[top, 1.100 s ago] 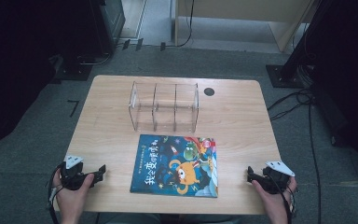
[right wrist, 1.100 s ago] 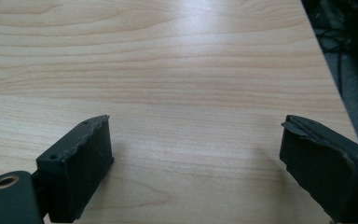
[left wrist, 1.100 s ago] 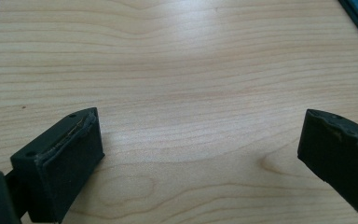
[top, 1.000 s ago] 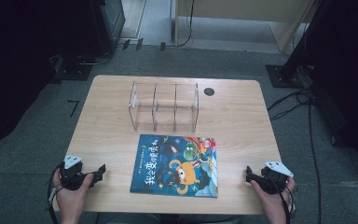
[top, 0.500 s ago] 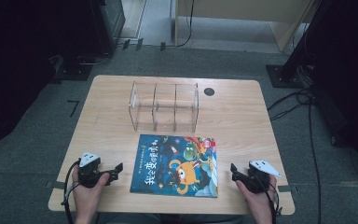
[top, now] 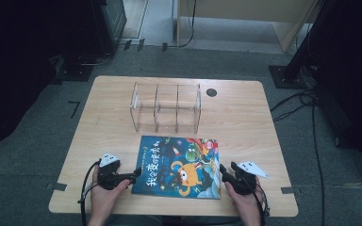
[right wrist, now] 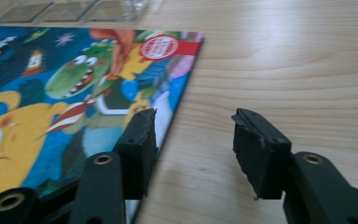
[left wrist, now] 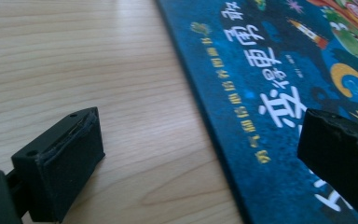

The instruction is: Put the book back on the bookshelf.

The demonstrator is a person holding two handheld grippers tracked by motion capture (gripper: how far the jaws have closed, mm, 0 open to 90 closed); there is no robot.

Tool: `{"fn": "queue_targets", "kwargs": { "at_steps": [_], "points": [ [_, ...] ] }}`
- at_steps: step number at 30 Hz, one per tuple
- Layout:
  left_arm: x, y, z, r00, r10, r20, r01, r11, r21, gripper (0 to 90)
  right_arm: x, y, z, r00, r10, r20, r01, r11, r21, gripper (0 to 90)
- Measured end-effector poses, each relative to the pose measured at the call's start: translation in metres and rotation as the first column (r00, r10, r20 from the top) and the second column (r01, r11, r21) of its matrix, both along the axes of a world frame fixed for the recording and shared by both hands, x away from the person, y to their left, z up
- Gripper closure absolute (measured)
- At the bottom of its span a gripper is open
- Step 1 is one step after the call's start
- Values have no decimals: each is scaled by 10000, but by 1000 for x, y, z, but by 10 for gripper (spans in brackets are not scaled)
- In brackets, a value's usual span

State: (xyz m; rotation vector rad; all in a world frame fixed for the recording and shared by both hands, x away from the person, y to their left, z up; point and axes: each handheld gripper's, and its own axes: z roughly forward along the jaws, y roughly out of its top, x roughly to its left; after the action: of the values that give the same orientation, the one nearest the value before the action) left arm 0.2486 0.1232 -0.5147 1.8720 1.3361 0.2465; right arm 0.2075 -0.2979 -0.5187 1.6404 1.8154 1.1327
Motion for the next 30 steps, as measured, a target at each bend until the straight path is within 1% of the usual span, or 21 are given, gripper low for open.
{"fn": "queue_targets", "kwargs": {
  "at_steps": [2, 3, 4, 7, 8, 9, 10, 11, 13, 14, 16, 19, 20, 21, 22, 25, 28, 30],
  "points": [
    [-1, -4, 0, 9999, -163, -12, 163, 9998, -94, 8, 1, 5, -1, 9995, 297, -81, -297, 9995, 82, 539],
    [-2, -6, 0, 9997, -231, 23, 231, 9997, -80, 43, 1, 9, -3, 9990, 432, -134, -430, 9990, 148, 558],
    [-2, -9, 0, 9997, -228, 64, 228, 9997, -90, 66, 2, 11, -3, 9989, 426, -195, -422, 9989, 218, 561],
    [-4, -14, 0, 9992, -395, 92, 396, 9992, -87, 79, 2, 13, -3, 9992, 368, -182, -364, 9991, 237, 562],
    [-4, -16, 0, 9988, -466, 119, 467, 9989, -62, 159, 3, 15, -3, 9990, 420, -142, -413, 9980, 470, 566],
    [-5, -18, 0, 9989, -452, 138, 453, 9989, -95, 159, 3, 15, -3, 9990, 420, -142, -413, 9980, 470, 566],
    [-5, -20, 0, 9983, -560, 161, 561, 9984, -60, 168, 3, 16, -3, 9987, 460, -219, -447, 9974, 567, 571],
    [-6, -22, 0, 9978, -636, 165, 636, 9980, -55, 171, 3, 17, -4, 9986, 451, -287, -435, 9975, 556, 580],
    [-7, -25, 0, 9971, -723, 216, 724, 9974, -47, 223, 4, 19, -5, 9972, 401, -629, -357, 9970, 692, 579],
    [-8, -27, -1, 9964, -820, 220, 822, 9966, -80, 237, 5, 19, -5, 9971, 378, -659, -321, 9958, 856, 581],
    [-9, -29, -1, 9964, -809, 269, 808, 9967, 33, 247, 5, 19, -6, 9971, 300, -701, -222, 9937, 1102, 610],
    [-9, -28, -1, 9969, -741, 274, 741, 9972, -17, 257, 7, 18, -6, 9973, 123, -720, -31, 9920, 1263, 650],
    [-9, -28, -1, 9969, -743, 255, 745, 9972, -49, 275, 7, 15, -7, 9969, 27, -788, 99, 9872, 1591, 665],
    [-9, -27, -1, 9971, -721, 242, 724, 9973, -112, 275, 7, 15, -7, 9969, 27, -788, 99, 9872, 1591, 665],
    [-9, -26, -1, 9973, -700, 200, 704, 9973, -188, 282, 7, 14, -8, 9966, -71, -827, 218, 9838, 1779, 686],
    [-8, -24, -1, 9977, -656, 159, 663, 9966, -497, 282, 7, 10, -8, 9956, -170, -916, 369, 9748, 2198, 705],
    [-8, -22, -2, 9976, -677, 129, 684, 9958, -616, 281, 6, 7, -7, 9961, -243, -854, 458, 9647, 2593, 715],
    [-8, -23, -2, 9978, -653, 151, 661, 9960, -608, 280, 7, 6, -7, 9959, -235, -877, 466, 9614, 2712, 720]
  ]
}}
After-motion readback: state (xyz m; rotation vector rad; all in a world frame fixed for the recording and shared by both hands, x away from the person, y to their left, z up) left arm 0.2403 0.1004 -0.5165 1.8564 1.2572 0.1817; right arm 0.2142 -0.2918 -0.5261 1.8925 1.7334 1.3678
